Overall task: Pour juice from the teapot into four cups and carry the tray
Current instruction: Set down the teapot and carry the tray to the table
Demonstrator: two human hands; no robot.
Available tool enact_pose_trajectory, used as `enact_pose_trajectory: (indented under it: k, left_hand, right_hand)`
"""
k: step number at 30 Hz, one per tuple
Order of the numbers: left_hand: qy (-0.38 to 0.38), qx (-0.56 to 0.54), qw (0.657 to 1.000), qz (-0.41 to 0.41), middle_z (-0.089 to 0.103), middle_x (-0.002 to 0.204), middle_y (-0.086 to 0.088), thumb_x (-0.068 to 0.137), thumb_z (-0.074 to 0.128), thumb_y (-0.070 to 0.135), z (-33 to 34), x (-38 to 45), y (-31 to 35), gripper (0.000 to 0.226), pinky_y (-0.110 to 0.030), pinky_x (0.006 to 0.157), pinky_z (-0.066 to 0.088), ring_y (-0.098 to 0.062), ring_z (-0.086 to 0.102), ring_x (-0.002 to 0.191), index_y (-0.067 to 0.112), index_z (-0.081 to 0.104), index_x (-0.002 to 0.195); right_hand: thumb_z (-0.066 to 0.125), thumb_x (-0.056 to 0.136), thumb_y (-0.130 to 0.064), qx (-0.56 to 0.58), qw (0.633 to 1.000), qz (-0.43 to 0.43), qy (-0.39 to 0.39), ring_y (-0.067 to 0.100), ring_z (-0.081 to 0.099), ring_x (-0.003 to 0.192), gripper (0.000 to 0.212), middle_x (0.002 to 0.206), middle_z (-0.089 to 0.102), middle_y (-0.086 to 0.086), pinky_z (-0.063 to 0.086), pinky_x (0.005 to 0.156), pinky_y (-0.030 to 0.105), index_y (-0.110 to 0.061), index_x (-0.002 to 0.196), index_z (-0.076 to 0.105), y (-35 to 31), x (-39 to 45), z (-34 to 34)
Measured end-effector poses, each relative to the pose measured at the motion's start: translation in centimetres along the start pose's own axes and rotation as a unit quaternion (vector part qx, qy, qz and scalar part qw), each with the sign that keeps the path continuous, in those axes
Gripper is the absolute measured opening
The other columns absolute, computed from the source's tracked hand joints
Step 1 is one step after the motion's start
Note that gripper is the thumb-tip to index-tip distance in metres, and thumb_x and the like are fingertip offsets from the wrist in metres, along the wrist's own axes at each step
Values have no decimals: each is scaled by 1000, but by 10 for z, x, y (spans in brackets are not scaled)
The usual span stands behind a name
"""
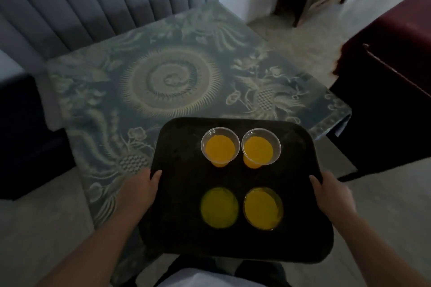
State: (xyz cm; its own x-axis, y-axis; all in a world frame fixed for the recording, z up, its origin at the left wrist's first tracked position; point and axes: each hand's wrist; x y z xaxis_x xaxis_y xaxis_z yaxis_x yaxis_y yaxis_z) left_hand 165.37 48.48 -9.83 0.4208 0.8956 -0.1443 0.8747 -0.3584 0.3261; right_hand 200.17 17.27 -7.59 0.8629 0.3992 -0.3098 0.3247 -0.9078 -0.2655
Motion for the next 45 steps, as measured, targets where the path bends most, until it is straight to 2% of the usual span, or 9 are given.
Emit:
enact_pose_trajectory:
  k: [3,7,11,14,18,24,31,37,45]
  left_hand:
    - [13,-4,999,-50,65,80,-11,99,43,46,4,13,8,44,-36,66,45,-29,60,73,10,64,86]
    - [54,-28,991,-122,65,79,-10,98,48,43,13,19,23,39,-34,63,43,-23,55,69,10,66,89]
    - [66,-26,979,-192,66,85,-14,99,45,45,23,23,42,42,-40,69,51,-33,62,78,9,65,94]
    - [73,-12,964,-255,64,82,-21,99,47,44,29,29,57,44,-41,66,49,-39,62,77,3,62,89]
    - [76,11,958,-277,61,73,-19,98,47,45,39,32,69,45,-40,59,49,-37,61,68,5,57,79]
    - [88,30,948,-305,61,72,-22,99,50,41,46,40,77,45,-37,57,40,-38,61,67,0,59,80]
    - [80,60,935,-339,61,74,-18,100,40,48,50,43,80,48,-37,59,43,-35,60,68,6,55,83]
    - [80,57,929,-357,60,75,-16,101,36,49,53,42,85,45,-38,61,43,-35,61,70,9,52,87]
    - [83,60,926,-364,51,66,-8,101,37,47,55,42,85,39,-36,59,38,-26,49,62,15,41,80]
  right_hand:
    - [42,99,-41,-11,998,-63,-8,19,49,54,31,68,56,2,38,48,33,-13,89,52,-25,52,-6]
    - [43,98,-42,-22,992,-126,-16,23,53,55,34,66,57,6,42,49,35,-12,83,48,-59,122,-12]
    - [43,98,-41,-54,979,-191,-38,25,49,56,34,64,52,4,40,53,37,-10,85,47,-94,180,-21]
    - [43,99,-39,-74,968,-235,-47,25,46,61,30,67,49,3,38,59,37,-11,89,48,-117,214,-23]
    - [41,99,-41,-100,955,-275,-51,29,53,64,34,72,56,6,41,60,38,-10,91,51,-140,248,-19]
    - [41,99,-41,-125,945,-294,-69,26,45,63,36,67,46,1,38,61,37,-7,94,53,-164,273,-15]
    - [38,99,-45,-152,944,-289,-48,29,50,64,40,71,50,7,42,60,38,-7,99,51,-171,280,-6]
    - [35,99,-46,-187,946,-262,-45,40,63,84,39,75,48,11,38,68,43,-9,99,47,-174,273,-6]
    - [33,99,-48,-197,945,-261,-25,37,63,80,38,75,52,11,41,70,45,-13,93,46,-173,269,-3]
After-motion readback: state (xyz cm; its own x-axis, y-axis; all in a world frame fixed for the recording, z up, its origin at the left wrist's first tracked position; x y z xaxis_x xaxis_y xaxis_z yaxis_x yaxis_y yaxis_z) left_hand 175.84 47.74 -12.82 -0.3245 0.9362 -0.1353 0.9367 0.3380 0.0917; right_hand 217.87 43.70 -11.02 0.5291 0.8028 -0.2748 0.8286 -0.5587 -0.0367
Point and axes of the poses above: each hand's wrist, its own x-axis towards the middle knuckle, its own z-axis out of the palm, y = z × x
